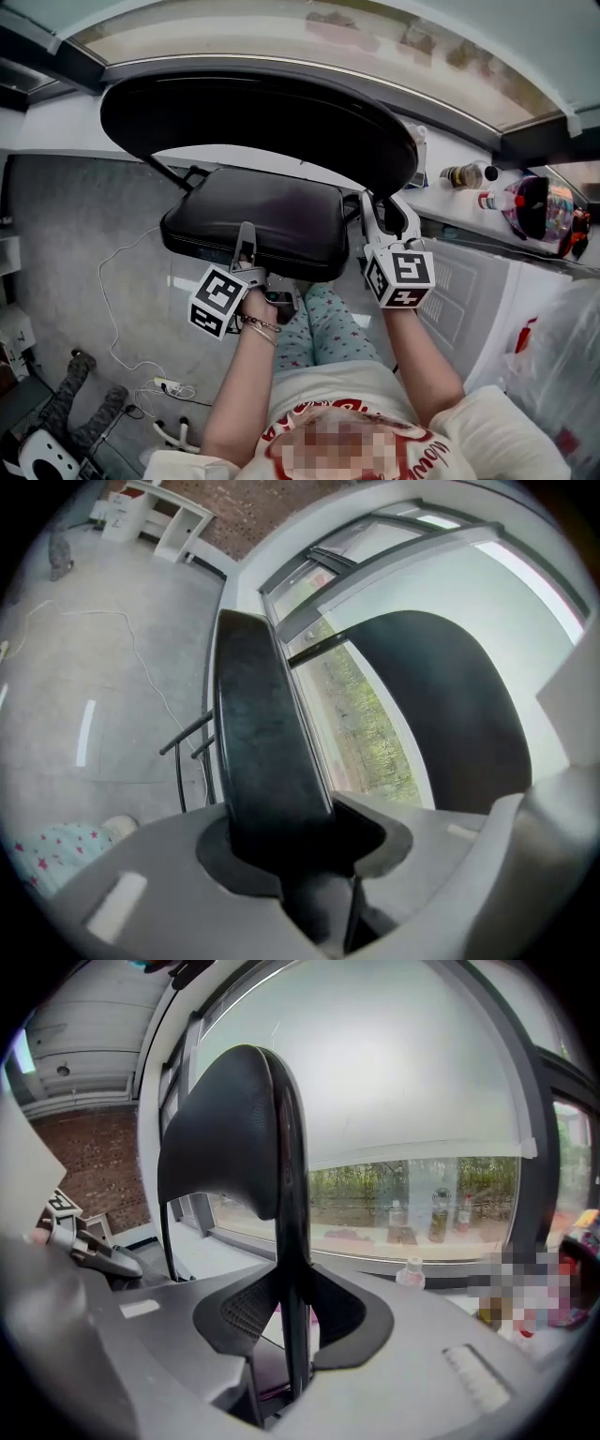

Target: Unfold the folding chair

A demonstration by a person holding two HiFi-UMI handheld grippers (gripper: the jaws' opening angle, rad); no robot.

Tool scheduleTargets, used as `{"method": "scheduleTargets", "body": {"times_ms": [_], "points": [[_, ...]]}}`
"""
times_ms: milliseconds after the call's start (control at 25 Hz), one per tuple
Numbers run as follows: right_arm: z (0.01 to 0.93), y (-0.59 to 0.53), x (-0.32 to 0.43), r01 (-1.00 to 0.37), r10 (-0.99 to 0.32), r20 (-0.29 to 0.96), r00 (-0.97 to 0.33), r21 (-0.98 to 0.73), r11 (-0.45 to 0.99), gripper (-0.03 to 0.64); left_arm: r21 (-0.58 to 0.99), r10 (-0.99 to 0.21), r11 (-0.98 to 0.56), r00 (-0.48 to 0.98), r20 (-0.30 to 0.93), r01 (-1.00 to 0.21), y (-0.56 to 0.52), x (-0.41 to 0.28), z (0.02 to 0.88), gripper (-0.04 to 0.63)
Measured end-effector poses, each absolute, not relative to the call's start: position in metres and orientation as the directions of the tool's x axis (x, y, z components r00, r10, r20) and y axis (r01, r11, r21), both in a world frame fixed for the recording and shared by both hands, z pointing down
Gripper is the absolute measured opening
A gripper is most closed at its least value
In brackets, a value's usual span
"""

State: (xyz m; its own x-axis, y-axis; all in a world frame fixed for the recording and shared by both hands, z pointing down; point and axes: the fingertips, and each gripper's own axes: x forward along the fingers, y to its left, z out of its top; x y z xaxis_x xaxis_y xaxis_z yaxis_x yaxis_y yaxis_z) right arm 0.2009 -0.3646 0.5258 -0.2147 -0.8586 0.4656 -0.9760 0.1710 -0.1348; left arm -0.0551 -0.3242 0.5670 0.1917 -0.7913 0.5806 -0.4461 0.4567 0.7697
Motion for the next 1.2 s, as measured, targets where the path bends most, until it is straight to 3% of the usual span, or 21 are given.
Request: {"method": "scheduleTargets", "body": {"times_ms": [520,680,840,1200], "points": [[0.553,-0.357,0.203,-0.966,-0.849,0.466,-0.249,-0.177,0.186,0.127,0.857,-0.817,0.44,0.277,0.506,-0.269,-0.242,-0.074,0.621,0.166],[0.562,-0.36,0.201,-0.967,-0.855,0.459,-0.242,-0.19,0.172,0.127,0.894,-0.843,0.387,0.306,0.443,-0.227,-0.227,-0.081,0.635,0.167],[0.574,-0.362,0.2,-0.968,-0.847,0.478,-0.232,-0.197,0.154,0.127,0.934,-0.873,0.339,0.334,0.356,-0.111,-0.216,-0.082,0.643,0.167],[0.596,-0.365,0.212,-0.973,-0.853,0.482,-0.199,-0.2,0.114,0.123,0.953,-0.879,0.295,0.371,0.3,-0.071,-0.186,-0.082,0.681,0.172]]}}
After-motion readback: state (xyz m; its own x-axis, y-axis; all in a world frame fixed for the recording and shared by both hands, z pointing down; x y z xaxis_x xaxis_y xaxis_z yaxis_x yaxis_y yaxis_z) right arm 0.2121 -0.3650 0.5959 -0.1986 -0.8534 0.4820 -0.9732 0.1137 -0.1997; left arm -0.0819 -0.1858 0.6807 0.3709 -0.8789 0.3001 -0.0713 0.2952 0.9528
